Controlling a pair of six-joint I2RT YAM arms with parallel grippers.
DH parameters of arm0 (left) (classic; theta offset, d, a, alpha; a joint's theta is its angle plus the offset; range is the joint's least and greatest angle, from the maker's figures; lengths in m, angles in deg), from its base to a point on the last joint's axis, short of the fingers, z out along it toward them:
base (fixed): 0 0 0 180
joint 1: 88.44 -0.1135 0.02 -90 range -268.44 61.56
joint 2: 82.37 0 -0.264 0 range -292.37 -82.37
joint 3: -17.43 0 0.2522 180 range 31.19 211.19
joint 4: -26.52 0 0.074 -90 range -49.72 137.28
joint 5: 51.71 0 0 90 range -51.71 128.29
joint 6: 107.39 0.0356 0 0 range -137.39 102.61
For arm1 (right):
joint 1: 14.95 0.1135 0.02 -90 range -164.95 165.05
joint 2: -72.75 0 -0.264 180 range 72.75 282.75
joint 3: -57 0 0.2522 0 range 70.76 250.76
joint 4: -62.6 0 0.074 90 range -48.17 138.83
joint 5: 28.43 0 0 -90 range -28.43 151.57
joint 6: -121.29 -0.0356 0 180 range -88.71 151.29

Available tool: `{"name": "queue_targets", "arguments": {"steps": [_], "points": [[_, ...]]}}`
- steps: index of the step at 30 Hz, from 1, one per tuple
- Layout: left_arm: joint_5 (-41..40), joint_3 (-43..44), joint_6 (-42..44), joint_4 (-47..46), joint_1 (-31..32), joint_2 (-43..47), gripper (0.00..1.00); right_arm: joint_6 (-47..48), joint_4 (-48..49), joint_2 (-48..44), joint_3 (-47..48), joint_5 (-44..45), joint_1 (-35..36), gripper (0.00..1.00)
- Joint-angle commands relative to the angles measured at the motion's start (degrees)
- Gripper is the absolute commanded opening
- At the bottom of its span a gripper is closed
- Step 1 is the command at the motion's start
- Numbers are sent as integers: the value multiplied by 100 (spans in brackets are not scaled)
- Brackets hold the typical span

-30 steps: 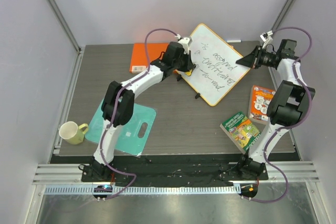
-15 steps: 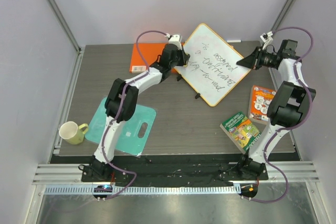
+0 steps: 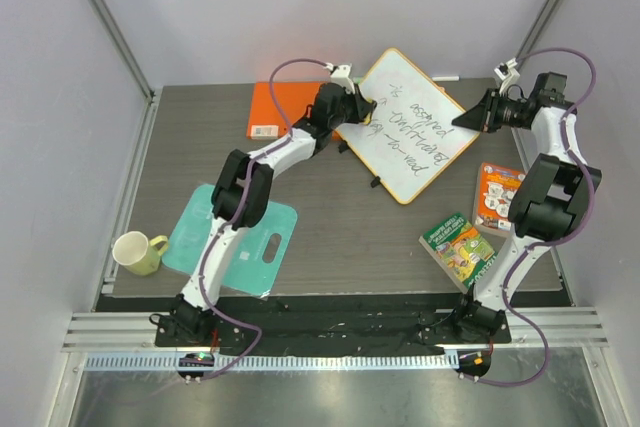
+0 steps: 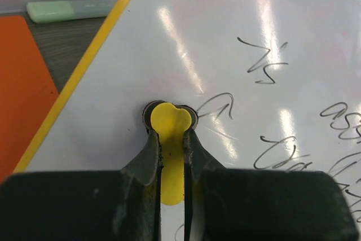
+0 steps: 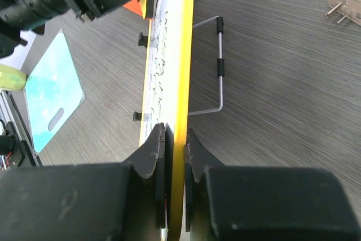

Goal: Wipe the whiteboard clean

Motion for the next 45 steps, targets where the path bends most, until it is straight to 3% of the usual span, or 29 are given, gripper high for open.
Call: {"name": "queue_targets", "arguments": {"steps": [1,6,11,20,25,37,41,45], "points": [[442,-540,-32,-147,558,198,0,1205,-68,182,173,831,315,1],[232,-892,65,-42,962,338,0,1065,-112,234,366,805,333,1],[-128,-1498,100,-594,1385,532,0,1038,-112,243,393,804,394,1],[-577,-1068,206,-507,1878,163,0,977,-112,252,402,813,403,1],[-1332,-998,425,-411,1746,251,0,994,-112,191,375,892,403,1],[-1386,-1710,-190,-507,437,673,0,1029,-147,155,331,901,403,1],[-1378,-1254,-102,-297,331,524,0,1082,-191,164,331,936,403,1],[-1185,18,47,222,331,172,0,1126,-278,190,375,928,412,1]]}}
